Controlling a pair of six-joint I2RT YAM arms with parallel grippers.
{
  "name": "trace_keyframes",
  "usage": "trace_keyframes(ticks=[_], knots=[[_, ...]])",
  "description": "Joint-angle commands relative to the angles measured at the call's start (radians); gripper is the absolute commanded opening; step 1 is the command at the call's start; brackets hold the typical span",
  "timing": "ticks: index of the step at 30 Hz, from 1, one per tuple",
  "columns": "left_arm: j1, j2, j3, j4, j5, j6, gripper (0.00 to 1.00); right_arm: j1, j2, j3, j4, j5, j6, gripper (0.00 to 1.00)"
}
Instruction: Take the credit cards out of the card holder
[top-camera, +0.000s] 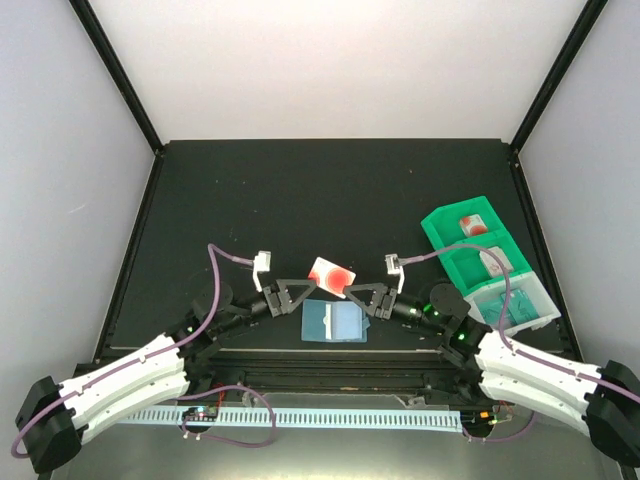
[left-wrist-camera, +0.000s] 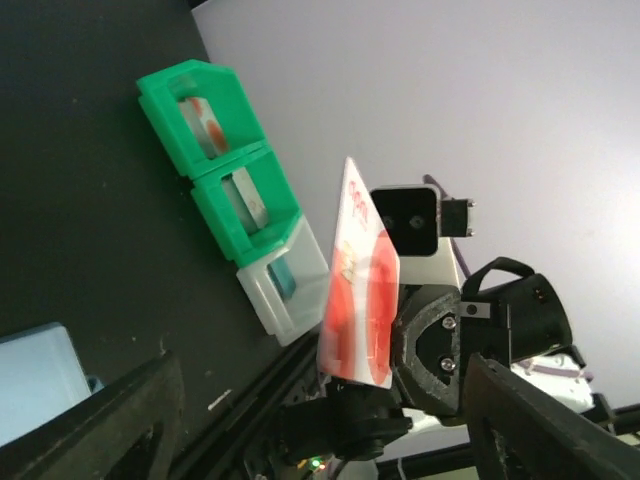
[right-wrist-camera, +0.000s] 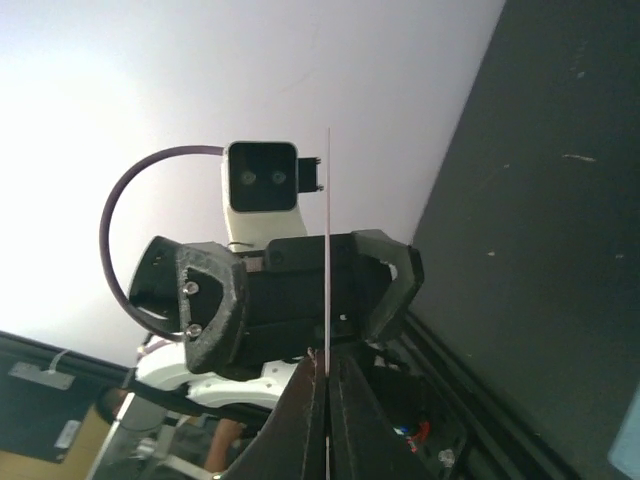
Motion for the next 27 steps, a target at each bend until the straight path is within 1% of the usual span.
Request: trace_keyframes(ticks=[1,2,3,6,10,17,20,22,27], knots=[[0.003,-0.025,0.057,-0.102,0.002,0.074,0.87,0.008,-0.071,0.068,-0.193,0.077,-0.1,0.01],[0.003,-0.032,0.064,-0.125,-0.003,0.09,0.96,0.006,-0.087,0.077,-0.248,0.09,-0.116,0.01],[0.003,-0.037,0.071,-0.152,-0.009,0.106,0.99,0.003,-0.102,0.084,-0.28,0.103,-0.129,0.01],[0.003,-0.059,0.091,-0.234,-0.021,0.171,0.99,-0.003,-0.136,0.102,-0.36,0.137,-0.169,0.01],[0.003,-0.079,0.11,-0.311,-0.035,0.258,0.99,-0.029,-0.147,0.161,-0.512,0.169,-0.239,0.01],[0.003,-0.063,0.166,-0.459,-0.04,0.412,0.99,-0.131,-0.159,0.244,-0.674,0.169,-0.321,0.01],[0.003,-0.039,0.189,-0.506,-0.031,0.463,0.99,-0.2,-0.153,0.268,-0.745,0.163,-0.344,0.01],[0.003,-0.026,0.203,-0.532,-0.024,0.484,0.99,-0.268,-0.147,0.283,-0.802,0.146,-0.354,0.01],[0.003,-0.009,0.219,-0.556,-0.003,0.537,0.99,-0.423,-0.125,0.297,-0.855,0.064,-0.39,0.01]])
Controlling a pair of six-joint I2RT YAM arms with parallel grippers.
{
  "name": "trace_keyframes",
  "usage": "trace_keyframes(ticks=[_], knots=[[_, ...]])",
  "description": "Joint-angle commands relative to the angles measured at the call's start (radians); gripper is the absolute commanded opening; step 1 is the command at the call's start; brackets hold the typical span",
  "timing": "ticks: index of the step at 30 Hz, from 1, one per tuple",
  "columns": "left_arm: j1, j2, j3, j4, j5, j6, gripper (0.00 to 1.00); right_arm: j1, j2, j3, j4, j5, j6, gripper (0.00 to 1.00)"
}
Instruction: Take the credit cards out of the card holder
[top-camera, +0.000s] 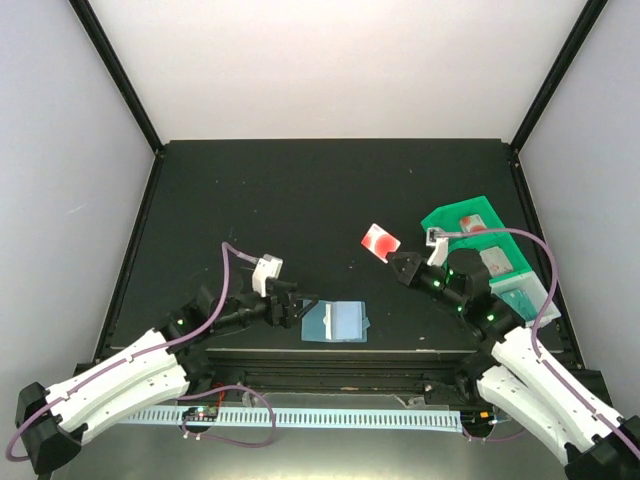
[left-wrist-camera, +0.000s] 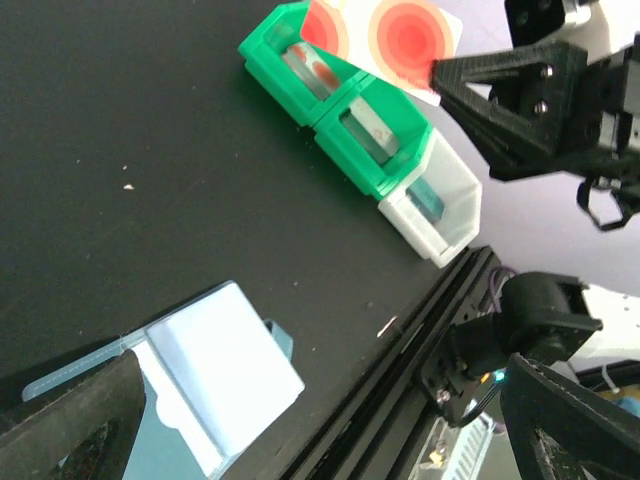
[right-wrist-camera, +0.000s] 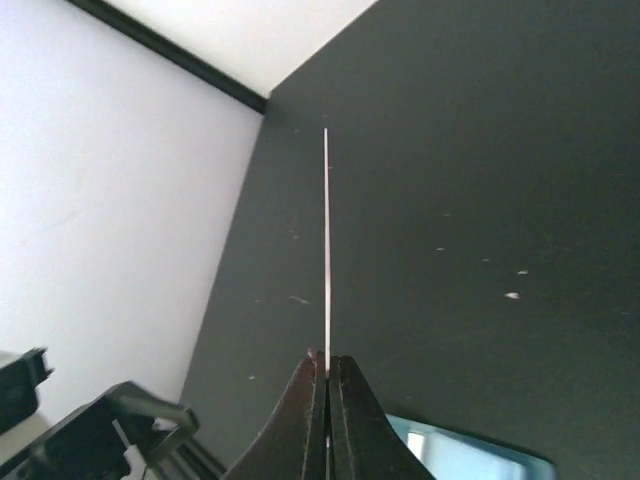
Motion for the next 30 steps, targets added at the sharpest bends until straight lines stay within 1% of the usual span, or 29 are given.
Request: trace_keyframes(ticks=[1,4,8,15,22,27,29,30], knots=[[0.004,0.012,0.047,-0.051,0.019,0.091,0.99,-0.126,0.028,0.04,-0.109,-0.073,-0.07,0.01],[0.004,0.034,0.057,-0.054,0.032,0.115,0.99,-0.23,0.05,0.06,-0.159,-0.102,-0.107,0.01],[0.005,0.068,0.068,-0.054,0.051,0.152,0.99,-0.361,0.082,0.069,-0.169,-0.145,-0.129,0.01],[0.007,0.107,0.074,-0.055,0.062,0.202,0.99,-0.545,0.17,0.122,-0.2,-0.14,-0.149,0.01],[0.009,0.101,0.053,-0.049,0.059,0.227,0.99,-0.654,0.307,0.194,-0.186,-0.138,-0.16,0.01],[0.01,0.099,0.055,-0.039,0.073,0.22,0.99,-0.73,0.434,0.244,-0.18,-0.143,-0.163,0.01],[0.012,0.099,0.058,-0.04,0.071,0.225,0.99,-0.743,0.485,0.262,-0.181,-0.147,-0.163,0.01],[0.012,0.099,0.059,-0.041,0.07,0.229,0.99,-0.772,0.508,0.269,-0.176,-0.15,-0.162,0.01]])
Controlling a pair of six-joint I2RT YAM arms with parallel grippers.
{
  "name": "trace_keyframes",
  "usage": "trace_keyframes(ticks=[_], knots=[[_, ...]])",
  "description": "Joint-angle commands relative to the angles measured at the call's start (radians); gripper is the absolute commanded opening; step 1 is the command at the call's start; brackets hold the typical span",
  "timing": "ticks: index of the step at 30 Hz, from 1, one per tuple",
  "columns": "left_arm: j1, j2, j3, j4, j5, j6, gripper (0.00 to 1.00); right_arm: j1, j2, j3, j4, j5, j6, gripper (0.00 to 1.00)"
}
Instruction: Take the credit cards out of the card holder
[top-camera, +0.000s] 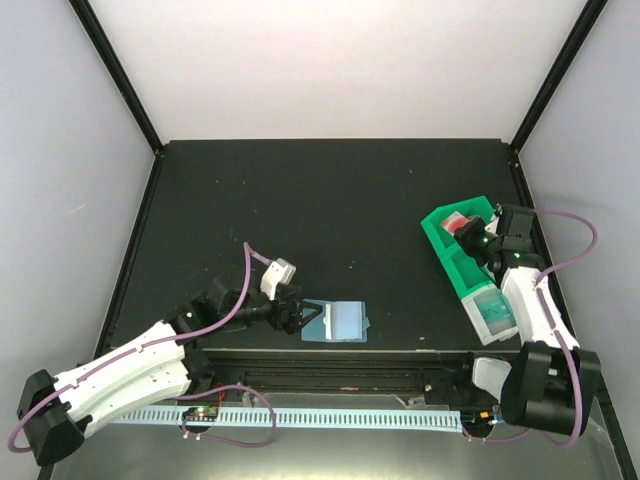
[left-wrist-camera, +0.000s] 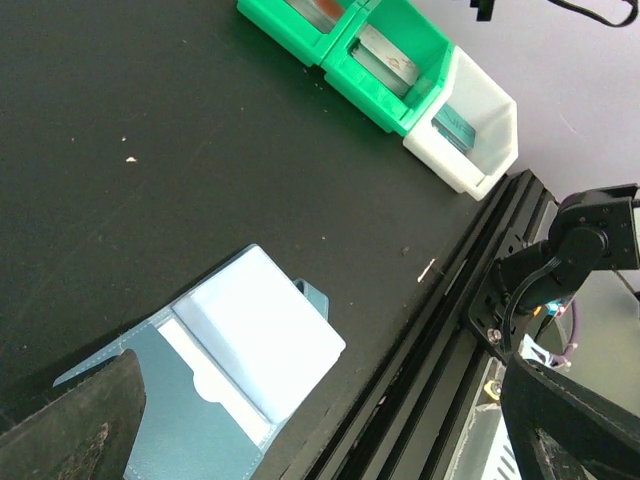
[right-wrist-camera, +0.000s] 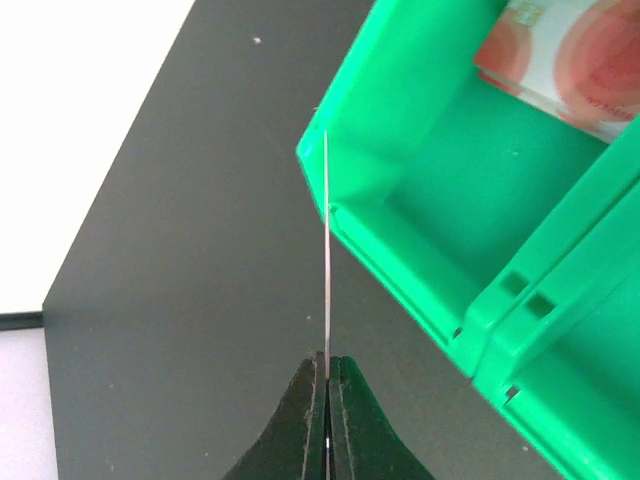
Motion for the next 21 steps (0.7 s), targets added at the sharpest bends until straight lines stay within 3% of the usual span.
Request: trace_keyframes(ticks=[1,21], knots=[[0.009,-0.006,0.032,0.005,0.01,0.032,0.99,-0.059,0.085,0.053,0.023,-0.011,-0.012,0.01],[0.039,-0.056,0.027,-0.002,-0.019,0.042,0.99,-0.136,0.399,0.251,-0.035,0.047,-0.024,0.01]])
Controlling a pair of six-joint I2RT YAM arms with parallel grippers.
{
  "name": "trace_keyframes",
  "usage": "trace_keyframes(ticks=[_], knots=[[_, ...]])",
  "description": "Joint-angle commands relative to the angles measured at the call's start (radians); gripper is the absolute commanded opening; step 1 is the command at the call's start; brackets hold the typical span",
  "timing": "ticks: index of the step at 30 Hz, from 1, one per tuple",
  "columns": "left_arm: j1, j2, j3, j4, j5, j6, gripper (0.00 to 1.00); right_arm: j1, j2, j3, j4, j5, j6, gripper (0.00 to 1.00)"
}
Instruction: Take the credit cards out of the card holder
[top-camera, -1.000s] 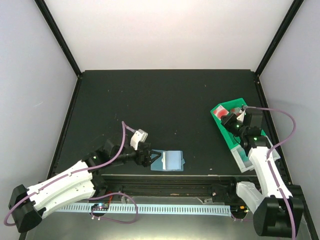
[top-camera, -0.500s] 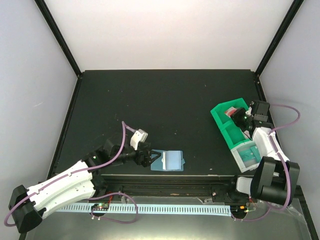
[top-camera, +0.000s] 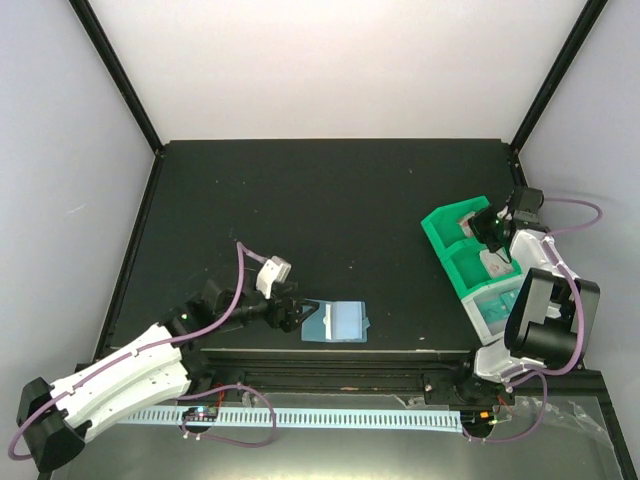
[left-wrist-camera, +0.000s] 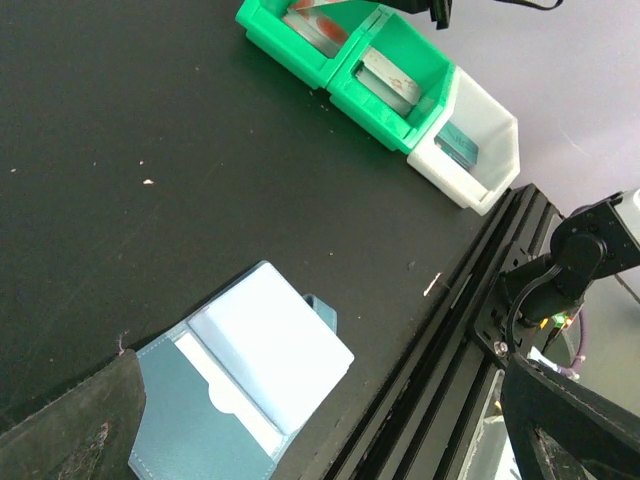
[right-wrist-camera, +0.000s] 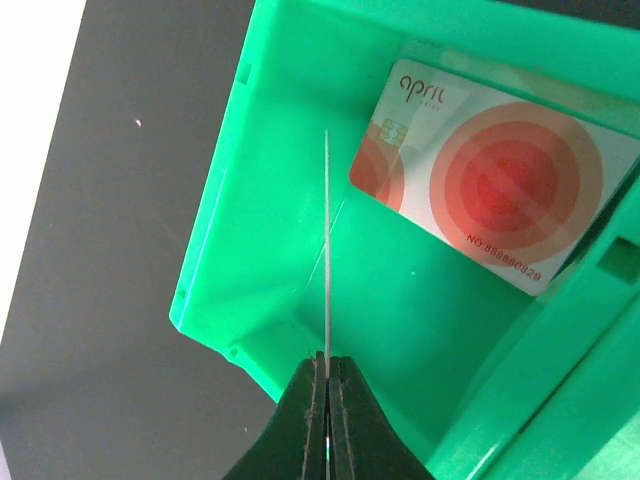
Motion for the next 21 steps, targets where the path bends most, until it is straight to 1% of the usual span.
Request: trace_keyframes(ticks=[1,12,18,21], knots=[[0.012,-0.026,0.026,0.011,-0.02,0.017,0.99,-0.009,0.029,0.051,-0.032,0.042,-0.019,0.01],[0.031,-0.007,0.014,0.03,0.008,0.013,0.99,-0.015,0.092,0.07,-0.016,0.035,-0.009,0.01],[0.041,-0.008,0.012,0.028,0.011,0.014,0.99,-0.022,0.121,0.078,0.019,0.004,0.007,0.01],[0.05,-0.007,0.009,0.037,0.018,0.012,0.99,-0.029,0.143,0.079,0.055,-0.046,0.007,0.01]])
